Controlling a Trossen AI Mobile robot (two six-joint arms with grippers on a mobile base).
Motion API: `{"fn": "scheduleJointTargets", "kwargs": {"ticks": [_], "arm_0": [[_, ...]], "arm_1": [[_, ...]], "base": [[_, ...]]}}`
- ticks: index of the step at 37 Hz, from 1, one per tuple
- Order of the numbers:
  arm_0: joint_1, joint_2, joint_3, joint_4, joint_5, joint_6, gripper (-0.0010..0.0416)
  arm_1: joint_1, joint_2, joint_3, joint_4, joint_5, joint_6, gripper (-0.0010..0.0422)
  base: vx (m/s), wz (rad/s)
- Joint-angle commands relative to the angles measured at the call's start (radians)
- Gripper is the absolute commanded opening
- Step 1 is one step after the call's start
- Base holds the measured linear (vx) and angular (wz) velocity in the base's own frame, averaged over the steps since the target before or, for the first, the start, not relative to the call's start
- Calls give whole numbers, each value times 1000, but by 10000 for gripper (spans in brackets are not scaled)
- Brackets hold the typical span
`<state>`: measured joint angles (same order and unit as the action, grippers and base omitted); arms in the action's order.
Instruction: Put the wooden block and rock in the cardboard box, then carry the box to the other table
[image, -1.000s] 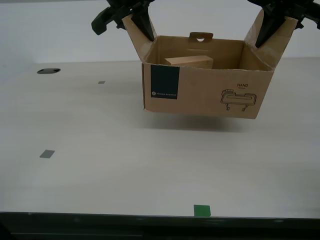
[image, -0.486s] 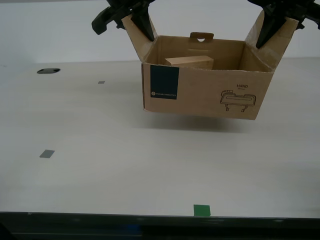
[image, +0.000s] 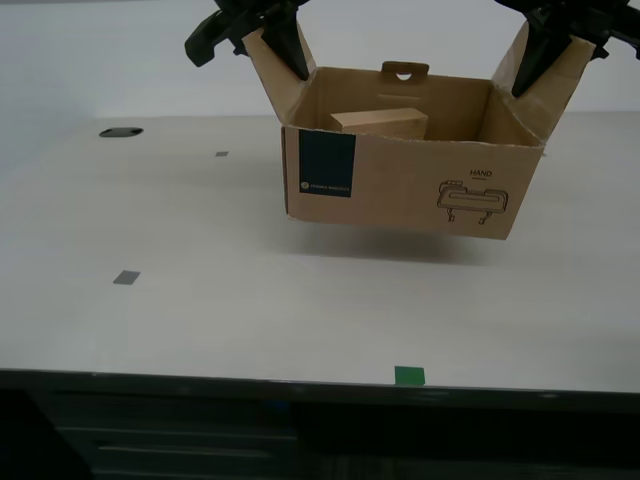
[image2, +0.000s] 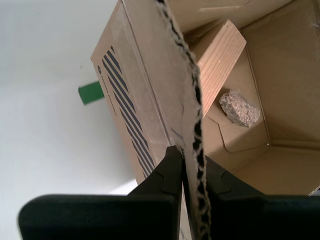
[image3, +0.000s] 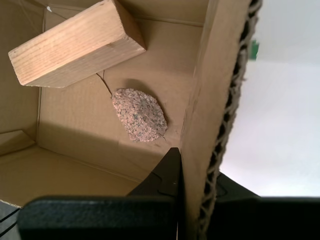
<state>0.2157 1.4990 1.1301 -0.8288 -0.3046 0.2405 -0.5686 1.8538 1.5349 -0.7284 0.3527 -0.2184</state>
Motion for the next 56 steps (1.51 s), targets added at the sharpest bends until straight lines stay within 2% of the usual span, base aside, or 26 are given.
{"fn": "scheduleJointTargets", "kwargs": {"ticks": [1, 8, 15, 28, 34, 56], "arm_0": [[6, -6, 1, -27, -17, 5, -1], [7, -14, 1, -44, -17, 6, -1], [8, -18, 1, -44, -16, 26, -1], [9, -18, 1, -32, -16, 27, -1], [9, -18, 1, -32, -16, 51, -1], [21, -18, 1, -36, -16, 47, -1]], "arm_1": [[-4, -2, 2, -5, 28, -3, -1], [-4, -2, 2, -8, 37, -1, -1], [-3, -2, 2, -16, 37, 21, -1], [-2, -2, 2, -9, 37, 31, -1], [-1, -2, 2, -11, 37, 50, 0], [-2, -2, 2, -21, 36, 24, -1]], "base": [[-98, 46], [-82, 59], [-66, 66], [-79, 92], [-89, 134], [-42, 107]]}}
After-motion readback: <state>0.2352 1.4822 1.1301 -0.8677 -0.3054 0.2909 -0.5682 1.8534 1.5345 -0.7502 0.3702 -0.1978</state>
